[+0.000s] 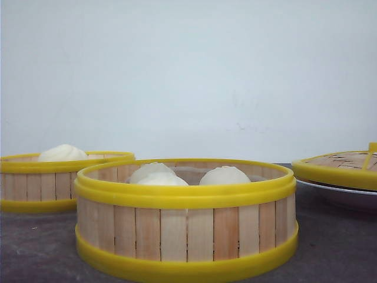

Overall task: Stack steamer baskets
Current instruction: 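Lower the held basket onto the front basket with the right gripper, then open the right gripper and raise it away from the stack, then reach the left gripper to the rim of the one-bun basket and grasp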

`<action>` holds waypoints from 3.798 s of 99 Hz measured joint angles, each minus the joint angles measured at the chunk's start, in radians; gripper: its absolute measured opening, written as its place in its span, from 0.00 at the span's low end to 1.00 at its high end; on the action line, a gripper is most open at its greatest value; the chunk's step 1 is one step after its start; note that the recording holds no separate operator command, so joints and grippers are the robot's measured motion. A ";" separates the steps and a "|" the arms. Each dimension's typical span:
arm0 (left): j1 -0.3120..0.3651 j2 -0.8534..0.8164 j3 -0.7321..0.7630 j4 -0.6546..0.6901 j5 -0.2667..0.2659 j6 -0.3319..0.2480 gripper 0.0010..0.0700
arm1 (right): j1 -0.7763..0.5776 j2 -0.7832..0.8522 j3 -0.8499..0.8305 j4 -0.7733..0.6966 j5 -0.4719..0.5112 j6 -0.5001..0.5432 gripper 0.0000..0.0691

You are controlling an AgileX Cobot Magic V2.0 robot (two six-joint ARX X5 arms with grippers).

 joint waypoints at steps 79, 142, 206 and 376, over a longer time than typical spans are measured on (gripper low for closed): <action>0.000 0.000 0.000 0.000 0.000 0.000 0.55 | -0.042 0.037 -0.877 0.525 0.085 0.024 0.04; 0.000 0.000 0.000 0.000 0.000 0.000 0.55 | -0.050 0.139 -0.883 0.654 0.011 0.052 0.04; 0.000 0.000 0.000 0.000 0.000 0.000 0.55 | -0.054 0.173 -0.883 0.607 0.019 0.051 0.04; 0.240 0.523 0.000 0.030 -0.078 0.037 0.55 | -0.050 -0.308 -0.809 0.536 0.077 0.053 0.51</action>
